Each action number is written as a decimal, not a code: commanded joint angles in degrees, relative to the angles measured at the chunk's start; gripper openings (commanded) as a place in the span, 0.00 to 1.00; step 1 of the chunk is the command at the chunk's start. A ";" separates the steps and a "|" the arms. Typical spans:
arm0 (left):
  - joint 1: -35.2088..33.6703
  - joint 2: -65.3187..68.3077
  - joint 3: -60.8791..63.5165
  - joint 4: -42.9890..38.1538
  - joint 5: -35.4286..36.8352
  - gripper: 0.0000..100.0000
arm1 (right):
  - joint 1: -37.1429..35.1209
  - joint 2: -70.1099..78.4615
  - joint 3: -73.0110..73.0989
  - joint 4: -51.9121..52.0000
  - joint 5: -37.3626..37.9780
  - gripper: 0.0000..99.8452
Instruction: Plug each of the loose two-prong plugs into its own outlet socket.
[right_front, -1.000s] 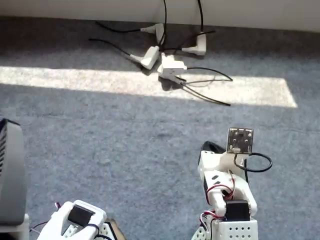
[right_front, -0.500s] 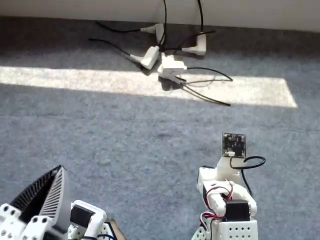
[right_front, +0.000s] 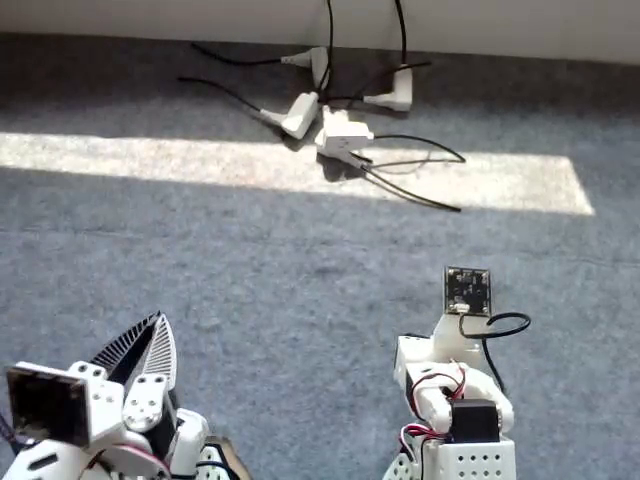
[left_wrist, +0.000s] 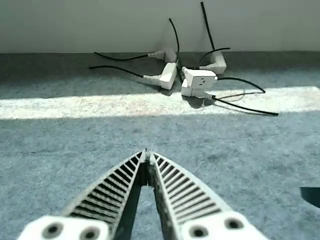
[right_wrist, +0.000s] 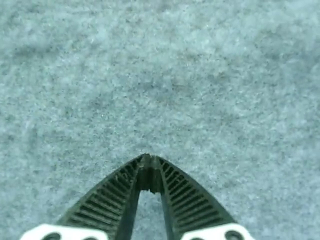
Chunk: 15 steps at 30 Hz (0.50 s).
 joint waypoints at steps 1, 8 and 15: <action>-6.02 -0.22 7.78 -4.04 -4.66 0.01 | 0.57 -1.19 7.43 0.31 -0.35 0.01; -6.20 -0.22 15.78 -5.19 5.89 0.01 | 0.57 -1.19 7.43 0.31 -0.35 0.01; -6.46 -0.13 17.54 -4.92 12.22 0.01 | 0.57 -1.19 7.43 0.31 -0.35 0.01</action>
